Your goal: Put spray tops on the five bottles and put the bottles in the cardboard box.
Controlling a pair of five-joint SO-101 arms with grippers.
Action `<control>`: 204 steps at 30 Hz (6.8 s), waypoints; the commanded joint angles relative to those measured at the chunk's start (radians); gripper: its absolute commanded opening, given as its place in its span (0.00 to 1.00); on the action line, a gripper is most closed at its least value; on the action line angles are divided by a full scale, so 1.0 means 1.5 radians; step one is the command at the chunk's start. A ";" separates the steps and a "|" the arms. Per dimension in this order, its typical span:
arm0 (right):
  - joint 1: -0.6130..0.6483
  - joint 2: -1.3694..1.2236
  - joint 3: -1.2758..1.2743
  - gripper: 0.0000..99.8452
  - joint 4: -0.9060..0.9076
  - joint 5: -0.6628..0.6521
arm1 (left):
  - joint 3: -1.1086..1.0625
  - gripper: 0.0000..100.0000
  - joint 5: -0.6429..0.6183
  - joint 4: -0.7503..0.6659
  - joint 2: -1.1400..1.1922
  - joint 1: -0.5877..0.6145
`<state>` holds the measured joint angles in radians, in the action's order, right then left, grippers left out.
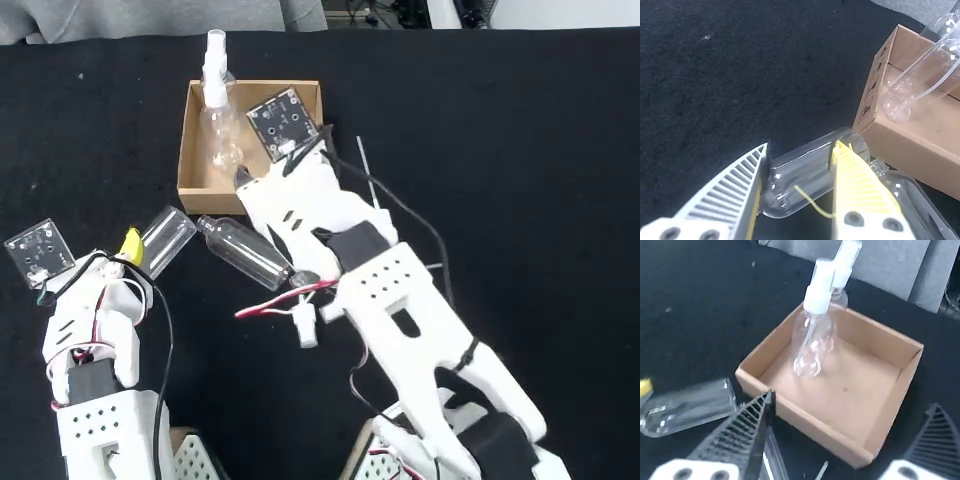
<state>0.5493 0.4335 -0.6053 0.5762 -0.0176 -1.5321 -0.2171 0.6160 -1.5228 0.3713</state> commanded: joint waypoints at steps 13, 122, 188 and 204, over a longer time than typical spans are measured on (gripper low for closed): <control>0.124 0.032 0.006 0.41 0.127 -0.005 | 0.009 0.19 0.005 -0.011 -0.007 0.004; 0.163 -0.717 0.748 0.35 0.562 -0.081 | 0.010 0.19 -0.002 -0.050 -0.007 0.100; 0.164 -0.846 0.934 0.18 0.726 -0.057 | 0.009 0.19 -0.002 -0.049 -0.007 0.098; 0.164 -0.846 0.932 0.24 0.726 -0.056 | 0.009 0.19 -0.002 -0.049 -0.007 0.098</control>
<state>0.7795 -0.8523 0.7480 1.6671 -0.1112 -1.5321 -0.2171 0.5608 -1.5228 0.5155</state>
